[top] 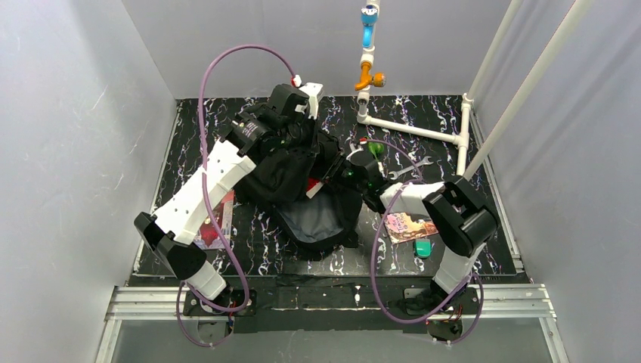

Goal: Pack the student bag
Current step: Place the book in the student bag, then pick up the book from the center of the board.

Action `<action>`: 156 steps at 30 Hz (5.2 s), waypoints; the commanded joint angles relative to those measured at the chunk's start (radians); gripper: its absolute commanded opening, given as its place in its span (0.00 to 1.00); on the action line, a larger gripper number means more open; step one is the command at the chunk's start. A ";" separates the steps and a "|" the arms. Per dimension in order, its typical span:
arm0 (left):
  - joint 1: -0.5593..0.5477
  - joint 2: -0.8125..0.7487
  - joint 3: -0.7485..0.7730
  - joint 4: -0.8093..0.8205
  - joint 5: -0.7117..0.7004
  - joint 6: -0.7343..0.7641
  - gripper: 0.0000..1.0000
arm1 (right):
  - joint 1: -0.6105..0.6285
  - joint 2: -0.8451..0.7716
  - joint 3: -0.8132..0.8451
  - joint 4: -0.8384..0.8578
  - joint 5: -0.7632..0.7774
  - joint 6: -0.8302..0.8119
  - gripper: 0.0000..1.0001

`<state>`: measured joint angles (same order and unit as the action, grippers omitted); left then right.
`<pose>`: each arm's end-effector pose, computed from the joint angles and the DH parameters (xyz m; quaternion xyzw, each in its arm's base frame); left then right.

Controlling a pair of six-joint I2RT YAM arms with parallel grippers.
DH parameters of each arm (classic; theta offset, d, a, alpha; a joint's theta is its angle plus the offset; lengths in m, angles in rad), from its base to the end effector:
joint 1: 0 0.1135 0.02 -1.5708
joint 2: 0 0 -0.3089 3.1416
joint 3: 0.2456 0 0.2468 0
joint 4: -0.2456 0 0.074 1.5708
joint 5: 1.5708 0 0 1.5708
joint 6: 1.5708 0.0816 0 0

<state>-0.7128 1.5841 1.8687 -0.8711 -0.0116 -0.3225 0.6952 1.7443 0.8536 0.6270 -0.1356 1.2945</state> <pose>0.2780 -0.2390 0.4611 0.1682 0.8651 -0.2294 0.4131 0.3155 0.2775 0.2290 0.1945 0.7690 0.5380 0.2853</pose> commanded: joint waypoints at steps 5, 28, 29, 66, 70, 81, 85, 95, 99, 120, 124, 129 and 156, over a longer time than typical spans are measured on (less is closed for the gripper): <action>0.000 -0.038 -0.027 0.038 -0.015 -0.018 0.00 | 0.009 0.030 -0.010 0.091 -0.041 -0.119 0.54; -0.001 -0.047 -0.093 0.050 -0.021 -0.006 0.00 | -0.008 -0.183 -0.290 0.156 0.068 -0.087 0.54; 0.000 -0.052 -0.096 0.049 -0.015 -0.011 0.00 | -0.009 -0.161 -0.288 0.182 0.060 -0.074 0.44; -0.001 -0.104 -0.324 0.055 -0.266 0.218 0.00 | 0.055 -0.189 -0.212 -0.048 0.037 -0.283 0.80; 0.000 -0.096 -0.361 0.052 -0.109 0.168 0.00 | 0.062 -0.499 -0.198 -0.505 -0.010 -0.626 0.90; 0.014 -0.178 -0.549 -0.079 -0.312 0.125 0.00 | -0.306 -0.720 -0.082 -1.145 0.290 -0.708 0.98; 0.021 -0.210 -0.554 -0.089 -0.241 0.156 0.09 | -0.352 -0.658 -0.042 -1.130 0.062 -0.824 0.98; 0.168 -0.316 -0.504 -0.074 -0.002 0.041 0.97 | -0.054 -0.581 0.085 -1.023 0.067 -0.849 0.98; 0.486 -0.374 -0.562 -0.066 -0.111 -0.069 0.98 | 0.022 -0.580 0.113 -0.959 0.094 -0.815 0.98; 1.170 0.144 -0.689 0.153 0.088 0.042 0.98 | 0.372 -0.130 0.372 -0.665 -0.262 -0.779 0.98; 1.170 0.173 -0.740 0.180 0.120 0.013 0.95 | 0.432 0.035 0.469 -0.637 -0.214 -0.794 0.98; 1.170 0.163 -0.813 0.195 0.192 -0.063 0.86 | 0.461 0.266 0.644 -0.593 -0.153 -0.754 0.78; 1.170 -0.343 -1.171 0.356 0.506 -0.307 0.43 | 0.472 0.555 0.796 -0.669 0.006 -0.799 0.62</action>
<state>0.4812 1.3712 0.7258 -0.4202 0.3347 -0.5793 1.1625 2.2673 1.6718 -0.0494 -0.1623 0.5194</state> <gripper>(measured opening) 0.487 0.621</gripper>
